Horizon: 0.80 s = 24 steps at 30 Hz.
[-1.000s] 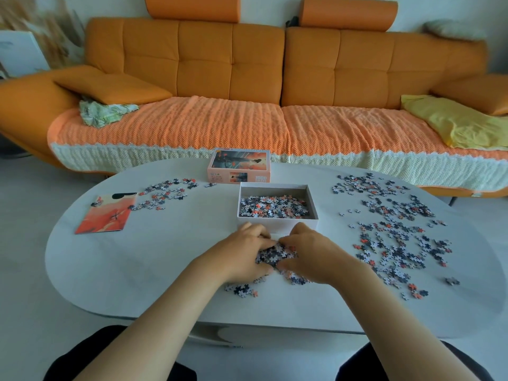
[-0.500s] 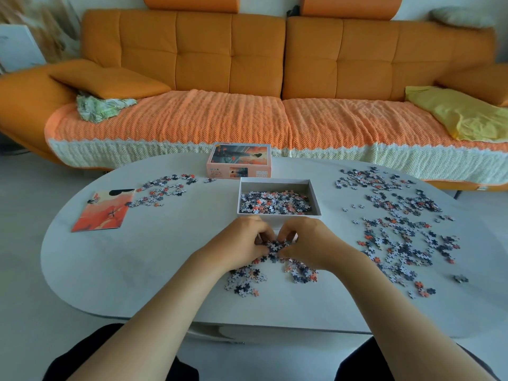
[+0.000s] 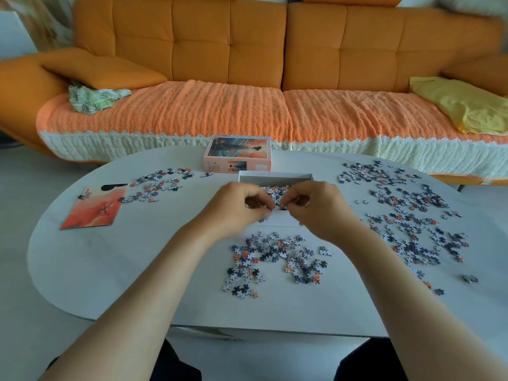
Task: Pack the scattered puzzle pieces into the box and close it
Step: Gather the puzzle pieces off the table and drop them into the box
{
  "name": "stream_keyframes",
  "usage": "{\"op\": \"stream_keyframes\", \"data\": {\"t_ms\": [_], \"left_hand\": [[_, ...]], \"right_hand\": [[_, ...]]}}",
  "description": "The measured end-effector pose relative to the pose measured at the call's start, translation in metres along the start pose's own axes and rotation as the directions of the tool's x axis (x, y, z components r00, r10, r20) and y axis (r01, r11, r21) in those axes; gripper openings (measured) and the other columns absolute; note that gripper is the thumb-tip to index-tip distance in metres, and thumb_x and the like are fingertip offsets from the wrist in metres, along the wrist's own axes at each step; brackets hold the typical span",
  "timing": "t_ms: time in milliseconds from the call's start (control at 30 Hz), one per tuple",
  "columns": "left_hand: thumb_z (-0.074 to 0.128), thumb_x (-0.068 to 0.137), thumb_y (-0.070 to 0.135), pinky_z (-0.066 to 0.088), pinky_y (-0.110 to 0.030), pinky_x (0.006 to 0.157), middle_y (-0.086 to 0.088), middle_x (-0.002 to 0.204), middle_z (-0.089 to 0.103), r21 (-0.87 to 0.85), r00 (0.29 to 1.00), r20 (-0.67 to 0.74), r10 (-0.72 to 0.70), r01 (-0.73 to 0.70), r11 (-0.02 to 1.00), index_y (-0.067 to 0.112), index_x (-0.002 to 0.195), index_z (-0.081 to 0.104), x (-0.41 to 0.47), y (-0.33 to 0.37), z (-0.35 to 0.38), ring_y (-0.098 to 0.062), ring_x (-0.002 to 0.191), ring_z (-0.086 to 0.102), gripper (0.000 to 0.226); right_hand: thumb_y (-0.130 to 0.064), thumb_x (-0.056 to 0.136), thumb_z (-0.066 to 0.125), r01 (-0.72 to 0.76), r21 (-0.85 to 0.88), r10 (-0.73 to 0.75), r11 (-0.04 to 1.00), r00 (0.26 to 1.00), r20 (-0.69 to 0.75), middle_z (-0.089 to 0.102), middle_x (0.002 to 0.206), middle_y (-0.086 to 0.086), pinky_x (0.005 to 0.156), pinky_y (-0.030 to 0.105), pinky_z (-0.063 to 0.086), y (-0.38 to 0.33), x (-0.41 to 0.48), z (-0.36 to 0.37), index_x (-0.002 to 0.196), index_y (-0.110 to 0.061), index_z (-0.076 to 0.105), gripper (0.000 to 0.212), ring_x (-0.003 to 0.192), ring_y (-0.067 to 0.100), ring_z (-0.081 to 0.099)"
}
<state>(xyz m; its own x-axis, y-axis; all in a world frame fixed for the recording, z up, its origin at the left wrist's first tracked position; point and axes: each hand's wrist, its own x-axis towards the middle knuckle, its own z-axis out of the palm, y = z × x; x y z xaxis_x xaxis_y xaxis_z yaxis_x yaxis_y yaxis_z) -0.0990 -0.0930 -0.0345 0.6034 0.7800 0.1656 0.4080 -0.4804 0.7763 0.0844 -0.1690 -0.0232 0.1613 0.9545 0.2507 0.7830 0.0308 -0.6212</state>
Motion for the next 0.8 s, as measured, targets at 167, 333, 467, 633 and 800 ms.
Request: {"op": "stream_keyframes", "data": {"t_ms": [167, 333, 467, 633, 800], "left_hand": [[0.073, 0.084, 0.01, 0.047, -0.015, 0.067, 0.007, 0.086, 0.069, 0.074, 0.964, -0.257, 0.075, -0.058, 0.996, 0.023, 0.091, 0.073, 0.023, -0.013, 0.005, -0.004, 0.073, 0.061, 0.014], [0.061, 0.094, 0.028, 0.047, -0.039, 0.081, 0.003, 0.092, 0.071, 0.415, 0.955, -0.14, 0.26, -0.182, 0.892, 0.021, 0.099, 0.076, 0.027, -0.027, 0.014, -0.02, 0.088, 0.06, 0.018], [0.062, 0.093, 0.027, 0.047, -0.038, 0.085, 0.003, 0.099, 0.067, 0.446, 0.94, -0.106, 0.324, -0.246, 0.861, 0.019, 0.106, 0.073, 0.013, -0.025, 0.006, -0.02, 0.097, 0.058, 0.019], [0.067, 0.088, 0.03, 0.05, -0.032, 0.075, 0.012, 0.098, 0.058, 0.361, 0.974, 0.024, 0.226, -0.219, 0.906, 0.024, 0.105, 0.068, -0.022, -0.019, 0.0, -0.009, 0.089, 0.054, 0.018], [0.061, 0.08, 0.064, 0.037, -0.034, 0.107, 0.016, 0.137, 0.033, 0.526, 0.949, 0.303, -0.086, -0.092, 0.845, 0.031, 0.145, 0.039, -0.042, -0.029, 0.004, -0.005, 0.13, 0.028, 0.077]], "right_hand": [[-0.006, 0.085, 0.068, 0.02, 0.022, -0.015, 1.0, 0.981, -0.195, 0.068, 0.087, -0.001, 0.069, 0.025, 0.053, 0.008, 0.017, 0.012, 0.092, -0.016, 0.075, 0.015, 0.073, 0.013, 0.063], [-0.018, 0.089, 0.068, 0.033, -0.114, -0.03, 0.993, 0.999, 0.026, 0.068, 0.119, -0.009, 0.096, 0.023, 0.047, 0.016, 0.017, 0.018, 0.116, -0.025, 0.071, 0.028, 0.104, 0.011, 0.062], [-0.008, 0.087, 0.067, 0.171, -0.123, -0.178, 0.978, 0.982, -0.055, 0.071, 0.1, -0.009, 0.08, 0.016, 0.049, 0.014, 0.01, 0.016, 0.102, -0.021, 0.076, 0.021, 0.077, 0.003, 0.059], [-0.028, 0.087, 0.066, 0.231, -0.164, -0.184, 0.959, 0.948, 0.261, 0.069, 0.095, -0.021, 0.063, 0.001, 0.037, -0.002, -0.009, 0.01, 0.101, -0.034, 0.074, 0.016, 0.066, -0.013, 0.054], [-0.056, 0.078, 0.068, 0.184, -0.392, 0.026, 0.901, 0.881, 0.473, 0.045, 0.136, -0.008, 0.094, 0.031, 0.046, -0.004, -0.026, 0.021, 0.134, -0.033, 0.052, 0.062, 0.112, 0.011, 0.049]]}}
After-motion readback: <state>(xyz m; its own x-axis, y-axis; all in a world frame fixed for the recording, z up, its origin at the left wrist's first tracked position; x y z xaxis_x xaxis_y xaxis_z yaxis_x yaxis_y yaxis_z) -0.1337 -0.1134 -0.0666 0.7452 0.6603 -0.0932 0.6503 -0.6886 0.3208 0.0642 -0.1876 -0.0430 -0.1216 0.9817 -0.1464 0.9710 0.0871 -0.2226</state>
